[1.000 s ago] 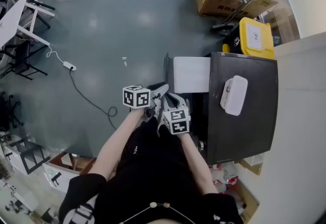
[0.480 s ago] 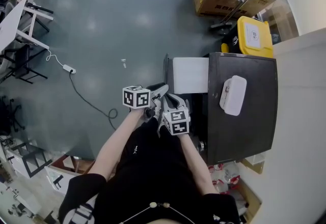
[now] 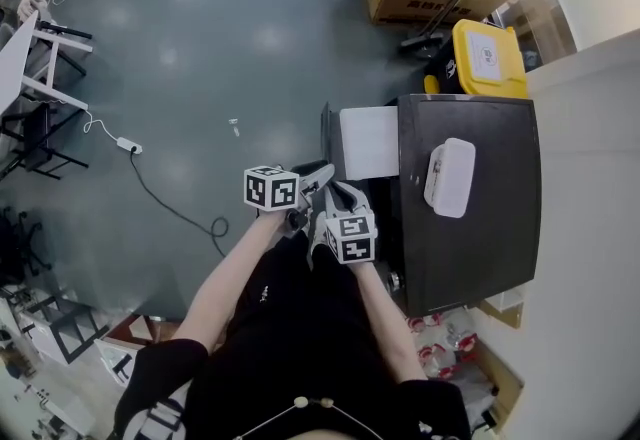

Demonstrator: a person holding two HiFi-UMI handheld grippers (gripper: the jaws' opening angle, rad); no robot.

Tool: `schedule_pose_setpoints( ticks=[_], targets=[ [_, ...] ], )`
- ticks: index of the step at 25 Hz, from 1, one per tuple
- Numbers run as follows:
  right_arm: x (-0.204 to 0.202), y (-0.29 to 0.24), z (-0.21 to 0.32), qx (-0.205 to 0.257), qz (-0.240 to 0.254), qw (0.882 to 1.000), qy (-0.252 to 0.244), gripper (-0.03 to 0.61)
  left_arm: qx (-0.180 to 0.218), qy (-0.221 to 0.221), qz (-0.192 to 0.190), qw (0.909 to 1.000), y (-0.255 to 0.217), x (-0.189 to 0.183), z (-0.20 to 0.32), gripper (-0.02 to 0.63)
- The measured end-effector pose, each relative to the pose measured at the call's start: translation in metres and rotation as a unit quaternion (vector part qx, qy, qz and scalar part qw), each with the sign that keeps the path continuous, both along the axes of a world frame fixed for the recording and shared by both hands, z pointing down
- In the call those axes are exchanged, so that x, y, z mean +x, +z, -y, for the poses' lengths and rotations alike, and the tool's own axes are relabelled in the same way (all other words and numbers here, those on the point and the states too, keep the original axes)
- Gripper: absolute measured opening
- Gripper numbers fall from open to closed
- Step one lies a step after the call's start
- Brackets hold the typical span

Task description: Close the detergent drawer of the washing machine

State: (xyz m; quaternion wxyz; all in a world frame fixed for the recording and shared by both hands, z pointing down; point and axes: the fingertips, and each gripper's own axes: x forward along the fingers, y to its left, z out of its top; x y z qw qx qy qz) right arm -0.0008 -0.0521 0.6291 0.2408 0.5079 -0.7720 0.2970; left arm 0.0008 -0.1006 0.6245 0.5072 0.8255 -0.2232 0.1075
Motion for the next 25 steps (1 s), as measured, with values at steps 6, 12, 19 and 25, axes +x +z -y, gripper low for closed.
schedule_pose_setpoints(
  ticks=[6,12,19,25],
  targets=[
    [0.011,0.001,-0.003,0.0,-0.007,1.0,0.014,0.041,-0.003,0.014,-0.004,0.9999,0.001,0.012,-0.002,0.092],
    [0.016,0.0,-0.003,0.003,-0.012,1.0,0.024,0.04,-0.006,0.023,-0.002,0.9997,0.001,0.015,-0.002,0.092],
    [0.031,0.002,-0.004,0.003,-0.016,0.999,0.044,0.038,-0.008,0.032,-0.015,0.9994,0.0,0.031,-0.003,0.092],
    [0.046,0.001,-0.004,0.003,-0.021,0.998,0.061,0.037,-0.007,0.047,-0.01,0.9988,0.002,0.045,-0.004,0.092]
  ],
)
